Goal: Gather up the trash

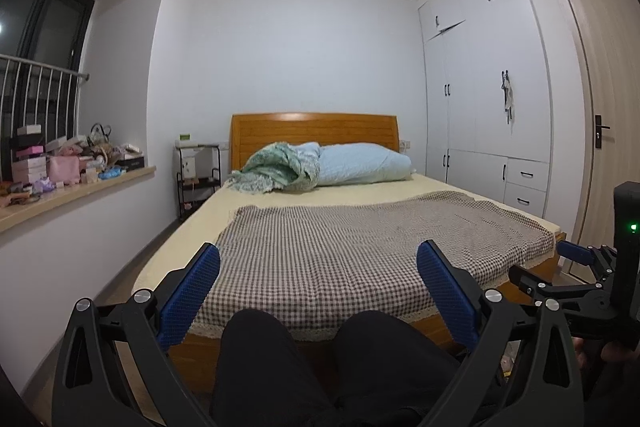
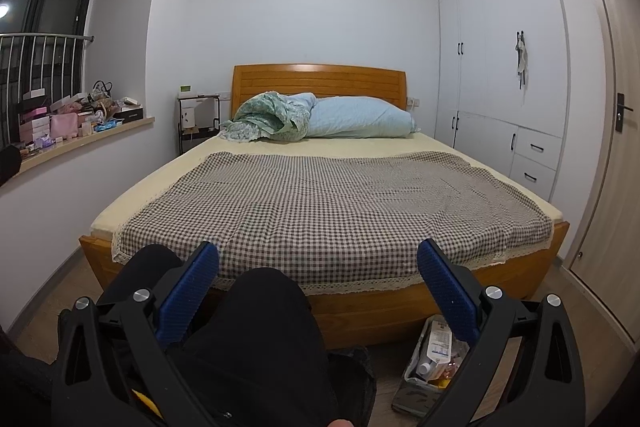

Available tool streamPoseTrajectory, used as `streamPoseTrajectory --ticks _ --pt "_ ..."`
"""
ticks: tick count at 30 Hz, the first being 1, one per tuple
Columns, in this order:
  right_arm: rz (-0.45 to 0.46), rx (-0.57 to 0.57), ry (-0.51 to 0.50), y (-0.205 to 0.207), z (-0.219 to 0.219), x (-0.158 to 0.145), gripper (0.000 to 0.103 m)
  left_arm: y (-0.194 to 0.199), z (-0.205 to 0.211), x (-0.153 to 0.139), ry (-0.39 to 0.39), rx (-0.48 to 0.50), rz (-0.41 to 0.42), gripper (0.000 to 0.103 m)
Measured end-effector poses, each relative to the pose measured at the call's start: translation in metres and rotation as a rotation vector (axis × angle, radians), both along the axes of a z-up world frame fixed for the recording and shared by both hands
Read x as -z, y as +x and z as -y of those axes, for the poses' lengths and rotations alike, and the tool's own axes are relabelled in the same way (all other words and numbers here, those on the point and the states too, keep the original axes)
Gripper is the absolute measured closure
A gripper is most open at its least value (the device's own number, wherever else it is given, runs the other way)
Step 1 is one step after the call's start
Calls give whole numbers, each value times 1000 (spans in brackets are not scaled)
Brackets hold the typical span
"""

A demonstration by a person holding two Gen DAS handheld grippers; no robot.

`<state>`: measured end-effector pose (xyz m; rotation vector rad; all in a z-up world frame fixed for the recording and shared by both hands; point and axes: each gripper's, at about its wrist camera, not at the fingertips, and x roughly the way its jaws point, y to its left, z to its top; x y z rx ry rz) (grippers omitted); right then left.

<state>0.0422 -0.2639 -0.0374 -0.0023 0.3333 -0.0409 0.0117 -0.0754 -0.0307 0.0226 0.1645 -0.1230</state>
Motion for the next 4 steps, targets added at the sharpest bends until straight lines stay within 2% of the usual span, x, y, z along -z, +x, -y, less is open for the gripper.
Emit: streamPoseTrajectory --ticks 4 --pt "-20 4 27 19 4 5 8 30 -11 6 -28 -20 -45 7"
